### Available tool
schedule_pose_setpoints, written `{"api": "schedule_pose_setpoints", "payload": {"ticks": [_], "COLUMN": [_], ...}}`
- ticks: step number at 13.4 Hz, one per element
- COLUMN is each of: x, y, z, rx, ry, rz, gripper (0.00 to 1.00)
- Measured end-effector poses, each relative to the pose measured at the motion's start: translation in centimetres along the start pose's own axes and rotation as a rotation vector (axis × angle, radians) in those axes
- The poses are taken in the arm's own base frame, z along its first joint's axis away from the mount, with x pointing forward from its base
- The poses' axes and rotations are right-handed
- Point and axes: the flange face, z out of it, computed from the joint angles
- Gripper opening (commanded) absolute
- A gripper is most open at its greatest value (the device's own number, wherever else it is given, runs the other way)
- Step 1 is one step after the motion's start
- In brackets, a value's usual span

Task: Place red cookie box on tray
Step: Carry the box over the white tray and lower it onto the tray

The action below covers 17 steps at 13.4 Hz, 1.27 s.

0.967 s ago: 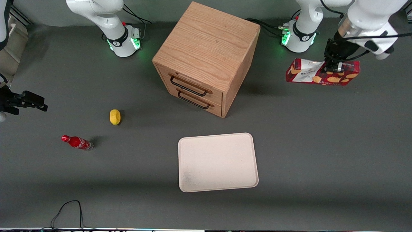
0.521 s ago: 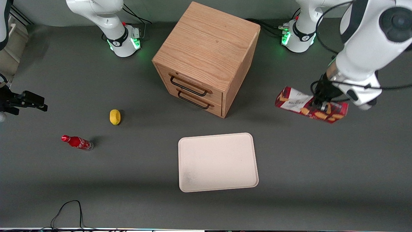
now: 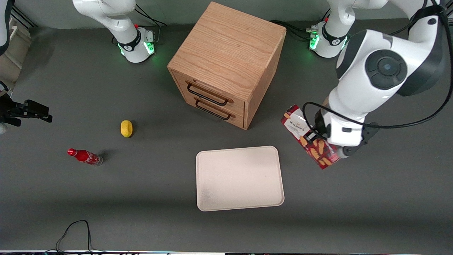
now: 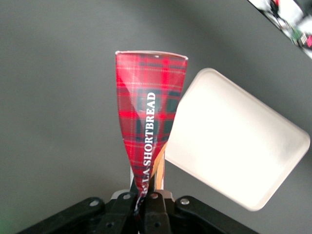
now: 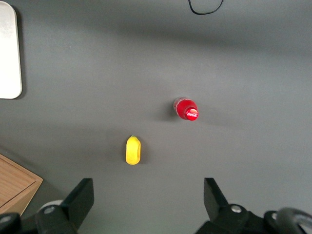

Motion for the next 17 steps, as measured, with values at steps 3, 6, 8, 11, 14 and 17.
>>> {"api": "schedule_pose_setpoints", "payload": {"ticks": [3,6,8,11,14,17], "x": [-0.1,-0.1,-0.5,-1.2,-0.7,0.4], "y": [2.1,3.5,4.7,6.4,7.1,7.7], "z": [1.1,2.1,2.1,2.9,4.8,9.9], "rx": [0.004,0.002,-0.012,-0.022,-0.027,-0.007], "ry": [-0.018,-0.036,-0.031,-0.027,-0.019,-0.047], "rz": [0.233,0.46,0.534,0.605,0.621,0.619], "gripper": [0.0,0.0,0.0,0.0,0.0,0.0]}}
